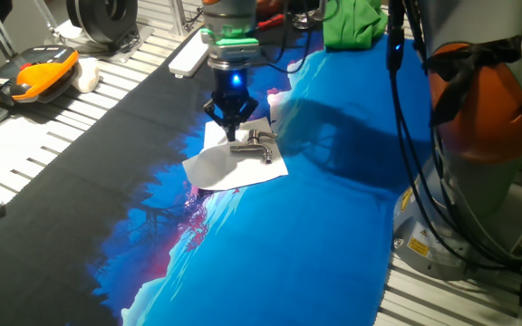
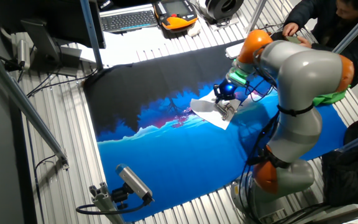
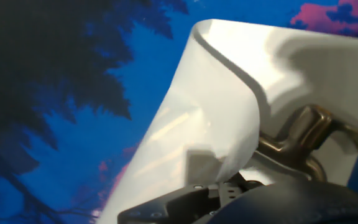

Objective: Unfold a piece of paper

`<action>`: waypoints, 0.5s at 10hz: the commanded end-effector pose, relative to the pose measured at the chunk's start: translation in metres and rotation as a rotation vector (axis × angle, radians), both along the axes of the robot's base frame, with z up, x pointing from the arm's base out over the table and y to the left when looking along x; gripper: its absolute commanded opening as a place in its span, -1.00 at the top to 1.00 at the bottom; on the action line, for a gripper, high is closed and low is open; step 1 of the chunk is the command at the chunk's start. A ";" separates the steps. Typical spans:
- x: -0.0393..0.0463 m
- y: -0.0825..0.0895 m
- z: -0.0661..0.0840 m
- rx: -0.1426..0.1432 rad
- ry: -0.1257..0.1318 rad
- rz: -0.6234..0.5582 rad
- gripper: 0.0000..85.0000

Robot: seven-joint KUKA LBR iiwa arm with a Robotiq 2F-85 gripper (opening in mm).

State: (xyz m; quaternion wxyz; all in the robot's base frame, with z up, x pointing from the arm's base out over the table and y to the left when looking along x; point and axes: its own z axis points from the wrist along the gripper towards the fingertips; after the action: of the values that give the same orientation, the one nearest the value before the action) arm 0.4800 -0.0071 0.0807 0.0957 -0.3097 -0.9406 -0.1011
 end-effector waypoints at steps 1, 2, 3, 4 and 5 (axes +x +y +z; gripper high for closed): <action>0.0000 0.000 0.000 -0.092 0.049 0.119 1.00; 0.0000 0.000 0.000 -0.145 0.063 0.185 1.00; 0.0000 0.000 0.000 -0.158 0.064 0.207 1.00; 0.0000 0.000 0.000 -0.165 0.064 0.220 1.00; 0.0000 0.000 0.000 -0.189 0.069 0.245 1.00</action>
State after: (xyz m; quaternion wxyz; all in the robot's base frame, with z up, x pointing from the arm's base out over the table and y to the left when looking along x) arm 0.4800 -0.0072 0.0806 0.1069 -0.2172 -0.9703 -0.0038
